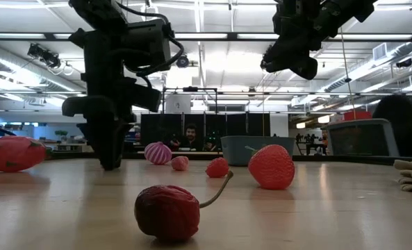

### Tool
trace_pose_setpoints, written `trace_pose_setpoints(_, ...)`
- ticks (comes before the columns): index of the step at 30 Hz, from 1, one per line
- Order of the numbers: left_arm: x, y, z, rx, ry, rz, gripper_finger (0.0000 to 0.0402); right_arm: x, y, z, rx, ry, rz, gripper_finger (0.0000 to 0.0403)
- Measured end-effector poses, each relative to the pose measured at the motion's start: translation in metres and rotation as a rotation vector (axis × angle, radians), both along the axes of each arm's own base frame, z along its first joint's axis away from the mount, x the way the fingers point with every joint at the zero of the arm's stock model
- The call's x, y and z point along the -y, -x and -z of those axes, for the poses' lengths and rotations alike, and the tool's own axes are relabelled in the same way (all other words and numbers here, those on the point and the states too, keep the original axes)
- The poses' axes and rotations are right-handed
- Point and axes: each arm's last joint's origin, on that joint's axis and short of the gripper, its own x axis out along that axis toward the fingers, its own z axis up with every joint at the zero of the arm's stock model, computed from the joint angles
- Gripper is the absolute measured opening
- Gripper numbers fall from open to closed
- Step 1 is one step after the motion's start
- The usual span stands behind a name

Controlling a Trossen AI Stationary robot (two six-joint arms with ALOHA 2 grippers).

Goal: Pick and placing Produce into tupperware
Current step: Put the top cherry in the bin

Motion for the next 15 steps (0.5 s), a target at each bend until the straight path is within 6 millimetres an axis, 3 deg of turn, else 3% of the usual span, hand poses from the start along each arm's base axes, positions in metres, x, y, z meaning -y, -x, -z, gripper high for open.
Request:
trace_pose_setpoints(11, -0.0001, -0.002, 0.0004, 0.023, 0.0, 0.008, 0.0169, 0.0007, 0.0001, 0.0001, -0.003, 0.015, 0.019, 0.0129)
trace_pose_setpoints(15, 0.0001, -0.0022, 0.0006, 0.026, 0.001, 0.011, 0.0146, 0.0007, 0.0001, 0.0001, -0.003, 0.015, 0.019, 0.0129)
